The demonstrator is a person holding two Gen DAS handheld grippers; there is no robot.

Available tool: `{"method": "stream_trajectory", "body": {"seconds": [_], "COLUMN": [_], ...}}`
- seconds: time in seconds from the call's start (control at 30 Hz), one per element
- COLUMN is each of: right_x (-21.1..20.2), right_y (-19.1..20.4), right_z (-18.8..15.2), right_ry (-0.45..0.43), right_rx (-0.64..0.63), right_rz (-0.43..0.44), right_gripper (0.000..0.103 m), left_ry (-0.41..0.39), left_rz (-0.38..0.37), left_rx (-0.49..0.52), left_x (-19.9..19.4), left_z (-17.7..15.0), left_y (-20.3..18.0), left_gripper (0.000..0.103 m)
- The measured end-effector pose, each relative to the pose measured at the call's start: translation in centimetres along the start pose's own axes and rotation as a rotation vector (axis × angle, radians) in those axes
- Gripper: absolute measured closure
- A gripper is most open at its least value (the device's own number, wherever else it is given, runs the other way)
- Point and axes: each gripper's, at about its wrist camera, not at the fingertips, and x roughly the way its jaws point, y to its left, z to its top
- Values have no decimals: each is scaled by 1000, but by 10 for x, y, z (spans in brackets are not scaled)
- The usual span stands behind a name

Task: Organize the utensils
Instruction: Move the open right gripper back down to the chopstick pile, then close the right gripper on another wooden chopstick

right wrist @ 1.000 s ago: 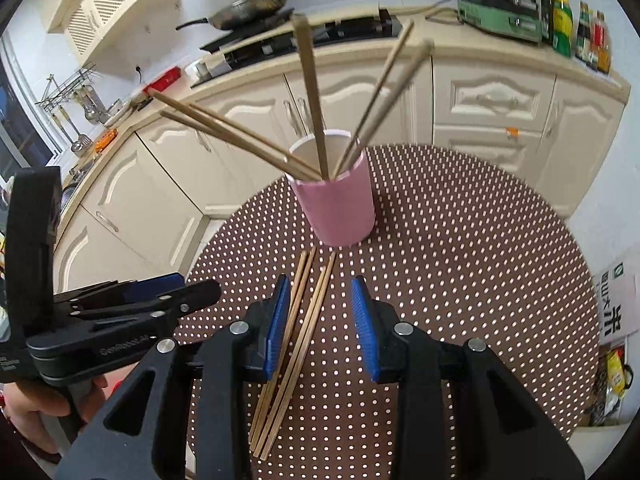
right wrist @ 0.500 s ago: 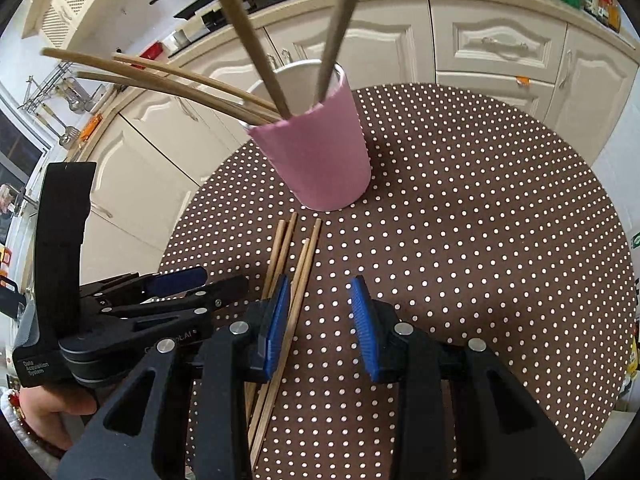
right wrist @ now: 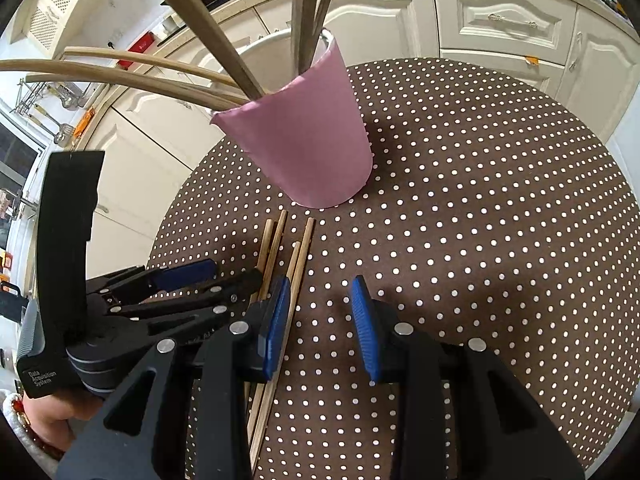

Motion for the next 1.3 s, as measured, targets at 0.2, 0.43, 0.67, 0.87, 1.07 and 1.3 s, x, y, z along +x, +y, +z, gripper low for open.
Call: {"method": "stream_trajectory", "body": {"seconds": [0.2, 0.43, 0.67, 0.87, 1.07, 1.3], "right_x": [12, 26, 47, 57, 73, 74], "right_y": [-2, 0, 15, 30, 53, 58], "right_z": [4, 7, 16, 23, 26, 32], "right_ry": [36, 96, 159, 181, 183, 221], "right_rx": [33, 32, -15, -44, -59, -39], "right_rz": [11, 17, -33, -55, -79, -107], "right_gripper": [73, 73, 86, 87, 88, 92], "left_ry": [16, -4, -1, 0, 1, 0], "left_rz": [65, 71, 21, 2, -10, -13], "left_rx": [71, 59, -11, -46, -67, -91], "left_x": [10, 12, 11, 12, 7, -7], "left_z": [16, 13, 8, 2, -8, -22], "left_y": [-8, -1, 22, 35, 40, 43], "left_gripper": [51, 73, 92, 95, 96, 97]}}
